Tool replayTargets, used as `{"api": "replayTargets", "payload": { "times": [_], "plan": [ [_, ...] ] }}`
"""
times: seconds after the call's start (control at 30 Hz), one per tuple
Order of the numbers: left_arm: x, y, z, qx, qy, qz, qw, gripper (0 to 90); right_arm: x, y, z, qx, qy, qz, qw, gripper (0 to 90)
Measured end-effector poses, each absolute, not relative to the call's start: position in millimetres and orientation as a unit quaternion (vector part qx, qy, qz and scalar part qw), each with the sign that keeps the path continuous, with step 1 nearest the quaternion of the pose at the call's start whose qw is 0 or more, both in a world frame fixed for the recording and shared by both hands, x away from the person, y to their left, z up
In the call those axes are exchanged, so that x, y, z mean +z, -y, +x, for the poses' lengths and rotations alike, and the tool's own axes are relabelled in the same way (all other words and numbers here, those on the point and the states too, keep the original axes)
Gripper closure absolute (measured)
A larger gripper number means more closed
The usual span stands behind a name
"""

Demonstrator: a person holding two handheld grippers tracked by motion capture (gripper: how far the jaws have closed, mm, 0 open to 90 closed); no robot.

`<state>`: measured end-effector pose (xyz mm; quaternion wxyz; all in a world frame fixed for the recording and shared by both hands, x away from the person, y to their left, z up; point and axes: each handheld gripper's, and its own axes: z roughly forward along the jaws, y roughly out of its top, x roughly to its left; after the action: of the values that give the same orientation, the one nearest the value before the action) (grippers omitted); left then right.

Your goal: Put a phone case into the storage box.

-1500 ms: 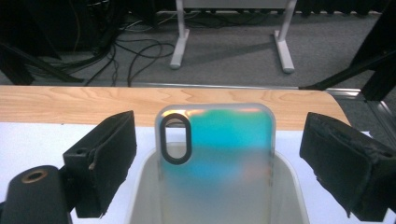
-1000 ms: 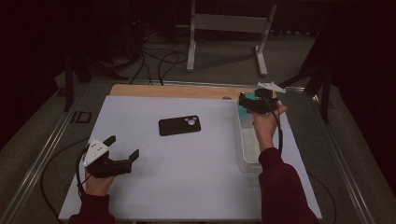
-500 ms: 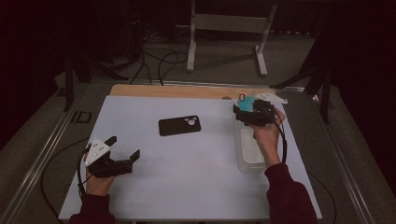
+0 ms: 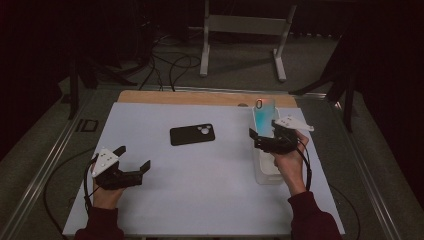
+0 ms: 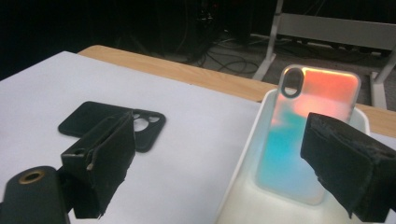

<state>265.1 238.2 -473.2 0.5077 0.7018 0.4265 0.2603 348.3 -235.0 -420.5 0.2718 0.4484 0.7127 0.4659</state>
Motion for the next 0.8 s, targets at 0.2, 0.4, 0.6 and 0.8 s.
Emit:
{"api": "replayTargets", "payload": {
  "times": [0.2, 0.4, 0.6, 0.8],
  "plan": [
    [-473.2, -237.9, 264.9, 0.259, -0.426, 0.703, 0.507, 0.0, -429.0, 237.3, 333.6, 0.472, -0.715, 0.440, 0.268, 9.7],
    [-473.4, -237.4, 266.1, 0.259, -0.428, 0.706, 0.502, 0.0, -433.9, 235.9, 321.5, 0.480, -0.716, 0.431, 0.268, 9.9],
    [-472.1, -236.3, 267.3, 0.258, -0.429, 0.708, 0.498, 0.0, -436.4, 238.0, 306.8, 0.498, -0.711, 0.417, 0.271, 10.6],
    [-472.7, -236.8, 268.3, 0.257, -0.433, 0.708, 0.495, 0.0, -441.7, 242.1, 291.6, 0.520, -0.699, 0.406, 0.276, 10.1]
  ]
}}
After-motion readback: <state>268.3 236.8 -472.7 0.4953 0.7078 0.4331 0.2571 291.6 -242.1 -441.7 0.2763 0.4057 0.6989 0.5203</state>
